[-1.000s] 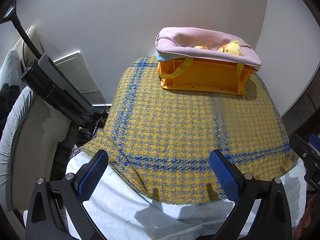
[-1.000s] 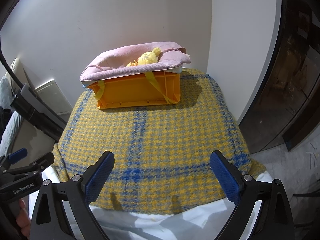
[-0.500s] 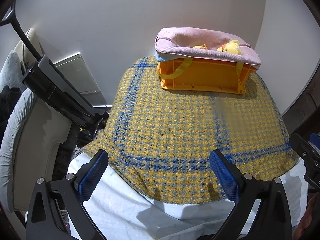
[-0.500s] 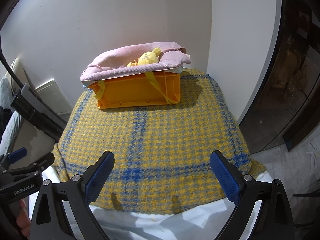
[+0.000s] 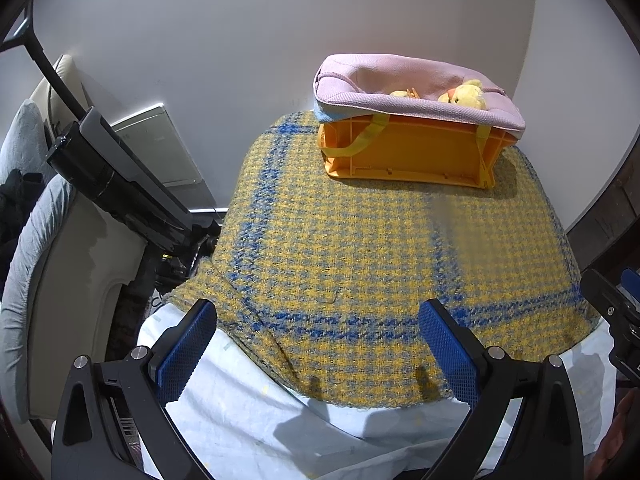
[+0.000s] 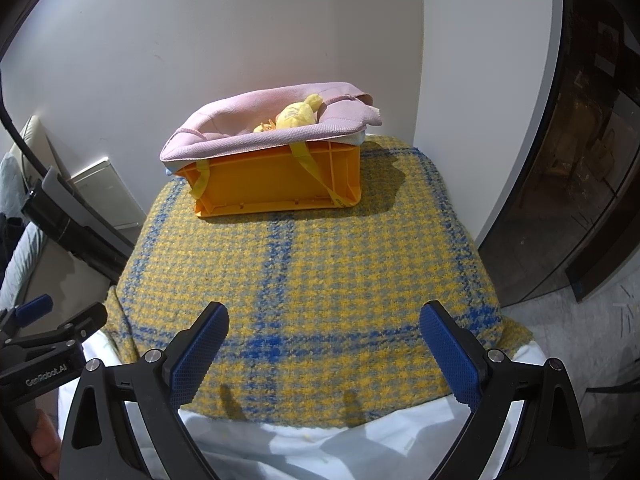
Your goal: Organize objects
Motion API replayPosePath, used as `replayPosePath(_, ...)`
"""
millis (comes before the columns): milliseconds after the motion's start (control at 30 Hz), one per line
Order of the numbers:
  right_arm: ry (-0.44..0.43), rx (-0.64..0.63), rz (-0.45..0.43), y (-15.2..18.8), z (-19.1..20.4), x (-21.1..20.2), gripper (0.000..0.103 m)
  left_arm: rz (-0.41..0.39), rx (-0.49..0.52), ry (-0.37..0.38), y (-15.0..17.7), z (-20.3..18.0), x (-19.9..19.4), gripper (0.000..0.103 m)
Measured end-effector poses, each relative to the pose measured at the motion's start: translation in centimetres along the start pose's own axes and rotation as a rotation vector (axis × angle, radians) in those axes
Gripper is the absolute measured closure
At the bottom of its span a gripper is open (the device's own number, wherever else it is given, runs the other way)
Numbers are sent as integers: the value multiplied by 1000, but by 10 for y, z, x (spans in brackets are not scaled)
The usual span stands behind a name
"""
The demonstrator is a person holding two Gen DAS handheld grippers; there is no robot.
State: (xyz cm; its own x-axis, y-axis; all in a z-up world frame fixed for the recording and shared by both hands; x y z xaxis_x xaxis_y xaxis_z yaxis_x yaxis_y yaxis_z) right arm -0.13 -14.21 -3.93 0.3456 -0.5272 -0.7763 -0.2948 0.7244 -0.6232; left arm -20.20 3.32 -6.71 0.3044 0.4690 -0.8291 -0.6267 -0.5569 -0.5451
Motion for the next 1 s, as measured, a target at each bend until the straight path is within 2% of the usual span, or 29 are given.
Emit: replayPosePath(1000,-4,5,3,-2,-2,1,6,6,28,56,0,-4,4,0)
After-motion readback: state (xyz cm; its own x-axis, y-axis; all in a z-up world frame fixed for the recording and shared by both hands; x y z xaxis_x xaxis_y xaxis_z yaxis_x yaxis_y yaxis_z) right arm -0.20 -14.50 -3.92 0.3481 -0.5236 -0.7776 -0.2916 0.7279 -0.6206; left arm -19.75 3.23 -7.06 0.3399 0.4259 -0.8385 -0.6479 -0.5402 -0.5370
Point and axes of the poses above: each gripper's, at about its wrist camera, not at the fingertips, and x roughly the way its jaws point, z to its left, y to its underside, the point moved 5 cm from there along x, roughly the way its jaws point, and after that the axes turned 1 degree about -z, right-handed, at the moved point
